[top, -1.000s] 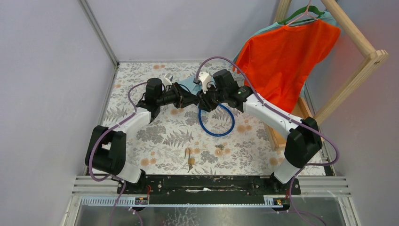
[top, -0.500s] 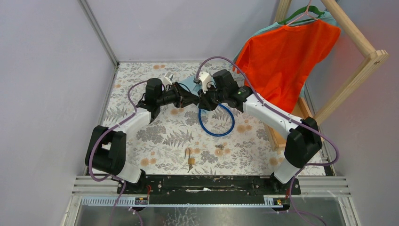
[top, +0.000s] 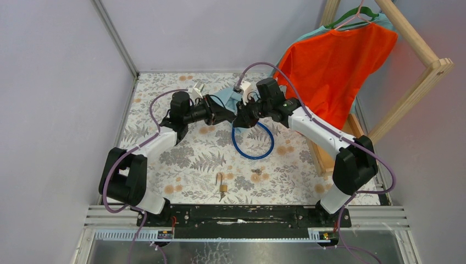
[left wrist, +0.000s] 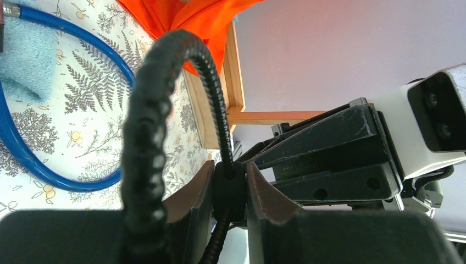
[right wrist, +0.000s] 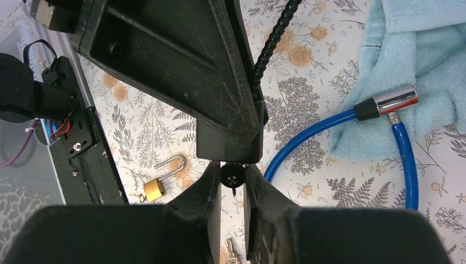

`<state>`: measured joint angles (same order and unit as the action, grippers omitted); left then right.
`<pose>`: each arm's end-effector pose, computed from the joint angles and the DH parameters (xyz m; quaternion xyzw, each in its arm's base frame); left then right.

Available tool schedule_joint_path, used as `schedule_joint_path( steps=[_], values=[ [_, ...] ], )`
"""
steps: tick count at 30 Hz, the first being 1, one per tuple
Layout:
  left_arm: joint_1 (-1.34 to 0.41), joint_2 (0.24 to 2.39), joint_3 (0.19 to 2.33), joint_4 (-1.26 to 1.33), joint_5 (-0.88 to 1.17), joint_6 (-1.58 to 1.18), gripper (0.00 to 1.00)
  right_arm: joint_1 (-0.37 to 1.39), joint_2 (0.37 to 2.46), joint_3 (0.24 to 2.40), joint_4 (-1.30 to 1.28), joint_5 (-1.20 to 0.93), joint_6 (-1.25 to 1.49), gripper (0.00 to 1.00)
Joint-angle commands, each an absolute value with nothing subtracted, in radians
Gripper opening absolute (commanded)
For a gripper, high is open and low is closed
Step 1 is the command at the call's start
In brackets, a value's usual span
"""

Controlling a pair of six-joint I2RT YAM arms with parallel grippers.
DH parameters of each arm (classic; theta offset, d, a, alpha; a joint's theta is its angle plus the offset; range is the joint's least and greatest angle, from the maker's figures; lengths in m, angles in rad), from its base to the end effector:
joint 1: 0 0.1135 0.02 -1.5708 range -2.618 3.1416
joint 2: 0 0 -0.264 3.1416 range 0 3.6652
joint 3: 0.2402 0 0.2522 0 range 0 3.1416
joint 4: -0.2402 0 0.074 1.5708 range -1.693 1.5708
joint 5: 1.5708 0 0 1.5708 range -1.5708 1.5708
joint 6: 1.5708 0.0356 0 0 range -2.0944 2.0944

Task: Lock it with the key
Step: Remove the key from the lock.

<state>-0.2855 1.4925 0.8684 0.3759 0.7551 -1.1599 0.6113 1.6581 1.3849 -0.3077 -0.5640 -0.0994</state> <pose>0.3098 -0.1164 0.2577 -0.1055 0.7605 -0.5958 0.2358 0.3020 0.2349 0.3111 -0.4180 0.7464 0.3524 0.3794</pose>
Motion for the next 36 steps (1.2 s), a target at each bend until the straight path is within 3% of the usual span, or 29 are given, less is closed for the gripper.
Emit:
schedule_joint_path(
  steps=[1,27,36],
  values=[
    [-0.280,1.460,0.860,0.427,0.738,-1.098,0.00,0.596,1.642,1.363,-0.264,-0.579,-0.092,0.00],
    [-0.224,1.431,0.903,0.377,0.669,-0.894,0.00,0.540,1.582,1.157,-0.229,-0.798,-0.124,0.00],
    [-0.221,1.439,0.915,0.356,0.660,-0.879,0.00,0.539,1.543,1.090,-0.174,-0.661,-0.136,0.00]
  ],
)
